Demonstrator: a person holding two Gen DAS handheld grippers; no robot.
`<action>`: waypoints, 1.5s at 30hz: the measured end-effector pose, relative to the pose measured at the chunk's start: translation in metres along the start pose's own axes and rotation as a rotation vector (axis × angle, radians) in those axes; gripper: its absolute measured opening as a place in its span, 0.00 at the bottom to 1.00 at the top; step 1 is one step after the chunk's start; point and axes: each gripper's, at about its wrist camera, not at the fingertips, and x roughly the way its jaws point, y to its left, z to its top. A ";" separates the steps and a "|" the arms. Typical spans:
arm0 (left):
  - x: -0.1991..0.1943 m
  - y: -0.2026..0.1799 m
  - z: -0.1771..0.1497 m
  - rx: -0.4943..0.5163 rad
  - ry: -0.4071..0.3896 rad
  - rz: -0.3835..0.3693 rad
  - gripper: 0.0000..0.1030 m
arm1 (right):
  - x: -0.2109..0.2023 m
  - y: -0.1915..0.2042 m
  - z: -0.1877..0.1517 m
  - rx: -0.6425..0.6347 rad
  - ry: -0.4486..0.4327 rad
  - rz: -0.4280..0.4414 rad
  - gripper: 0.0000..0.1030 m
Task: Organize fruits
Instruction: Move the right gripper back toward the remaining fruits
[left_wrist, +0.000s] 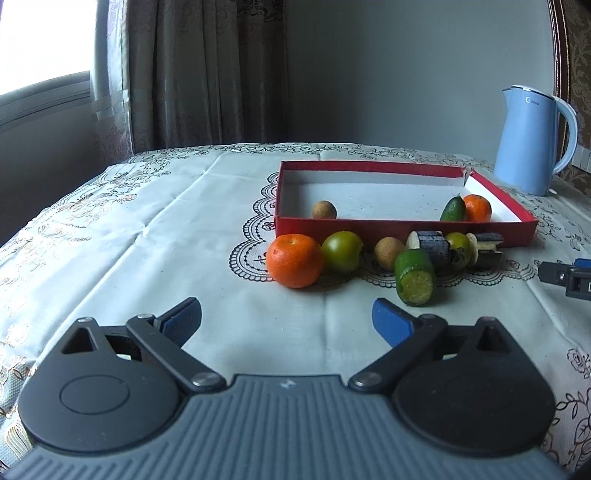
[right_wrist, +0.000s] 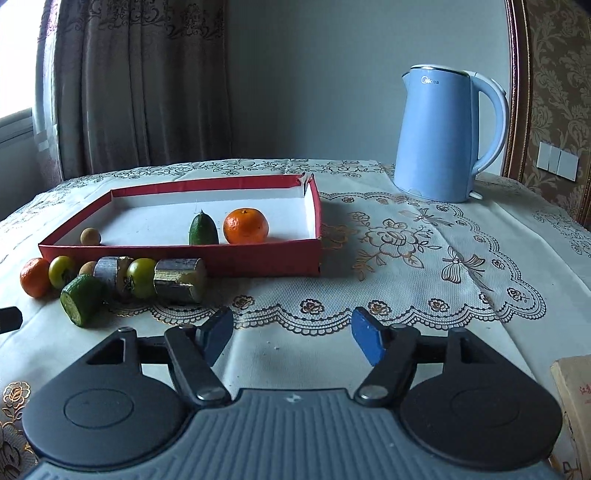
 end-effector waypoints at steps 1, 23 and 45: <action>0.000 -0.002 0.001 0.004 0.001 -0.003 0.95 | 0.001 0.000 0.000 0.003 0.005 -0.001 0.68; 0.021 -0.053 0.028 0.106 0.001 -0.042 0.96 | 0.023 0.000 0.003 0.030 0.154 -0.073 0.97; 0.048 -0.071 0.029 0.115 0.101 -0.118 0.53 | 0.023 -0.005 0.004 0.056 0.158 -0.057 1.00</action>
